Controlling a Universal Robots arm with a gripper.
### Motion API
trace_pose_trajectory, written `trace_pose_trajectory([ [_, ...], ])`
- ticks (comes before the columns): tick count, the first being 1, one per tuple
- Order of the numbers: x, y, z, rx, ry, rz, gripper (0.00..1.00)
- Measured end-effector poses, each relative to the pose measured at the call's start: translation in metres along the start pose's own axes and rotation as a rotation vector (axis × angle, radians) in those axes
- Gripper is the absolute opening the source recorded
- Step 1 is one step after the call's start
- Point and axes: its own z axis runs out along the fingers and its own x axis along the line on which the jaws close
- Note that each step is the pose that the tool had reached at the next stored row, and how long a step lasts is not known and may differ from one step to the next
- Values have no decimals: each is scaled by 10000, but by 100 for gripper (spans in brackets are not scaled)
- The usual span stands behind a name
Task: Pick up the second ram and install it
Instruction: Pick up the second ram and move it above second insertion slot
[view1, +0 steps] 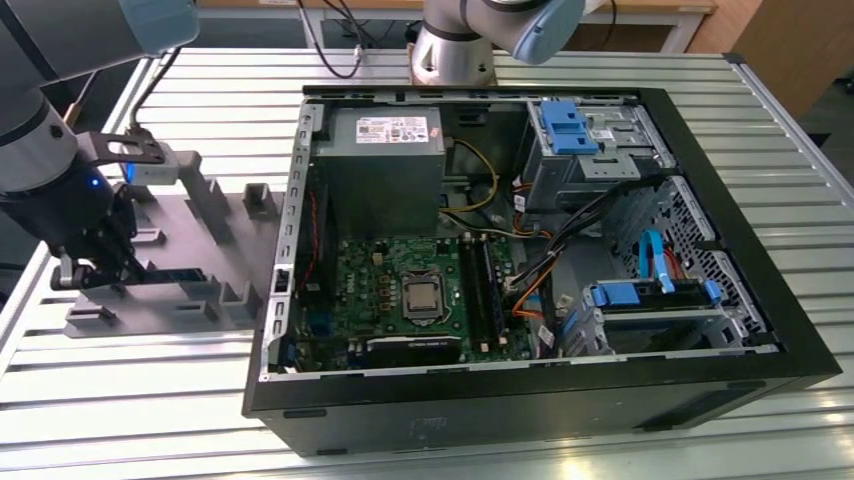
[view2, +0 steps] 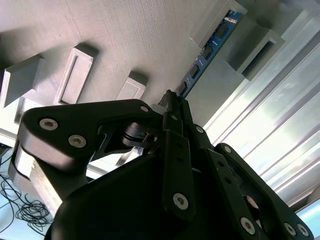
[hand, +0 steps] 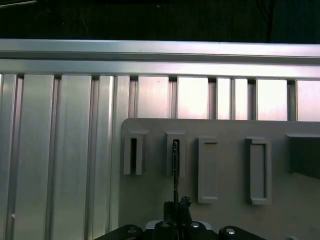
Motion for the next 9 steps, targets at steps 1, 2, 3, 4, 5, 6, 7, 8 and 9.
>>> trace_pose_trajectory([
  [1, 0, 0, -2, 1, 0, 0, 14],
  [2, 0, 0, -5, 0, 0, 0, 14],
  [3, 0, 0, -6, 0, 0, 0, 14],
  [4, 0, 0, -10, 0, 0, 0, 14],
  [5, 0, 0, -14, 0, 0, 0, 14],
  [6, 0, 0, -15, 0, 0, 0, 14],
  [7, 0, 0, -17, 0, 0, 0, 14],
  [8, 0, 0, -19, 0, 0, 0, 14],
  [9, 0, 1, -21, 0, 0, 0, 14],
])
